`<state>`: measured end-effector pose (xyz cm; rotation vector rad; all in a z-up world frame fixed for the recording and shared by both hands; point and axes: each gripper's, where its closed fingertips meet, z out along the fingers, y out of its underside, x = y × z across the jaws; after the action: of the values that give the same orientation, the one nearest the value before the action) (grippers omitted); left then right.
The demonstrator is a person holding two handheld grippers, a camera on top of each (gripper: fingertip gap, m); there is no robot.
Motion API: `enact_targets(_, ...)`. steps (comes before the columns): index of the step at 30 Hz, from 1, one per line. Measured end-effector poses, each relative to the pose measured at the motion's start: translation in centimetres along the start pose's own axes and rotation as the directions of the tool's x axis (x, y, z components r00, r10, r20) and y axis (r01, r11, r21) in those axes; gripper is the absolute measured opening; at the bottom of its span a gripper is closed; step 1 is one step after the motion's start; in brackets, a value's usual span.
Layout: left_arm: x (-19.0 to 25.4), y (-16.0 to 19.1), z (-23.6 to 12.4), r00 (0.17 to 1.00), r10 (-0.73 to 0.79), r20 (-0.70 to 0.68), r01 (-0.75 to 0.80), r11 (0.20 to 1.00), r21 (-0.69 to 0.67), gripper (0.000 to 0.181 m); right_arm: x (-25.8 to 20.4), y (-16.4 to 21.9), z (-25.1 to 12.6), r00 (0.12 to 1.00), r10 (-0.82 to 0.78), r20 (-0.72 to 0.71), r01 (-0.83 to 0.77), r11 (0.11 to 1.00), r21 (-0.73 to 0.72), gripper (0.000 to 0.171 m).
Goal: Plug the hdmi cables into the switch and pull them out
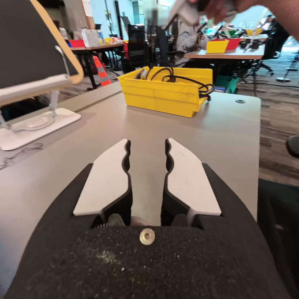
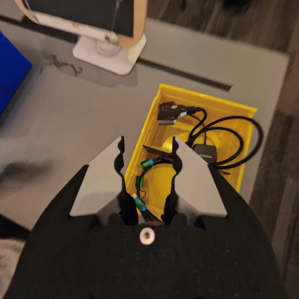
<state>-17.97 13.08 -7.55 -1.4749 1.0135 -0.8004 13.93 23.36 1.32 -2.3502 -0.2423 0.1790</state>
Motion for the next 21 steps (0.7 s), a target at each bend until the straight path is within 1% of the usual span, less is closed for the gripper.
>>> enact_targets(2, -0.7, -1.1, -1.1, 0.998, 0.003, 0.058, -0.005, 1.000, 0.027, 0.043, -0.5, 0.6, -3.2, 0.994, -0.051, -0.095, 0.065, 0.987, 0.147, 0.059)
enact_targets(4, -0.4, -1.7, -3.0, 0.998, -0.003, 0.064, -0.001, 0.997, 0.071, 0.039, -1.3, 1.7, -5.8, 0.985, -0.052, -0.167, 0.102, 0.946, 0.309, 0.059)
enact_targets(5, -0.3, -1.6, -4.1, 0.996, -0.003, 0.084, -0.004, 0.997, 0.079, 0.039, -2.3, 2.6, -6.7, 0.986, -0.036, -0.165, 0.100, 0.912, 0.398, 0.059)
enact_targets(7, -0.6, -0.5, -6.5, 0.988, 0.004, 0.153, -0.011, 0.999, 0.044, 0.046, -4.3, 4.9, -7.6, 0.987, -0.029, -0.160, 0.114, 0.823, 0.556, 0.059)
enact_targets(8, -0.9, 0.1, -7.9, 0.981, -0.002, 0.194, -0.002, 1.000, 0.020, 0.049, -4.8, 6.3, -7.3, 0.985, -0.026, -0.173, 0.124, 0.801, 0.586, 0.059)
enact_targets(9, -1.5, 0.7, -9.5, 0.968, -0.021, 0.250, 0.022, 1.000, 0.000, 0.052, -4.7, 8.0, -6.7, 0.982, 0.014, -0.189, 0.101, 0.803, 0.588, 0.059)
enact_targets(11, -3.4, 1.4, -13.0, 0.920, -0.077, 0.385, 0.080, 0.997, 0.008, 0.055, -5.0, 11.3, -5.0, 0.985, 0.087, -0.150, 0.018, 0.806, 0.591, 0.058)
enact_targets(12, -4.4, 1.4, -14.8, 0.895, -0.109, 0.432, 0.102, 0.994, 0.041, 0.053, -4.9, 12.7, -4.2, 0.983, 0.125, -0.132, -0.023, 0.805, 0.593, 0.058)
enact_targets(14, -6.9, 1.9, -18.1, 0.826, -0.186, 0.532, 0.170, 0.982, 0.080, 0.045, -4.4, 16.0, -2.9, 0.975, 0.149, -0.162, -0.036, 0.835, 0.549, 0.058)
enact_targets(15, -8.1, 2.3, -19.5, 0.795, -0.219, 0.567, 0.204, 0.975, 0.091, 0.044, -4.0, 17.2, -2.5, 0.971, 0.161, -0.177, -0.040, 0.838, 0.544, 0.057)
enact_targets(18, -11.8, 3.4, -22.2, 0.725, -0.267, 0.635, 0.253, 0.961, 0.115, 0.044, -3.4, 19.1, -1.6, 0.970, 0.187, -0.158, -0.082, 0.856, 0.510, 0.057)
enact_targets(21, -14.6, 5.1, -23.2, 0.671, -0.273, 0.689, 0.293, 0.952, 0.092, 0.044, -2.2, 19.6, -1.9, 0.958, 0.207, -0.199, -0.084, 0.865, 0.495, 0.057)
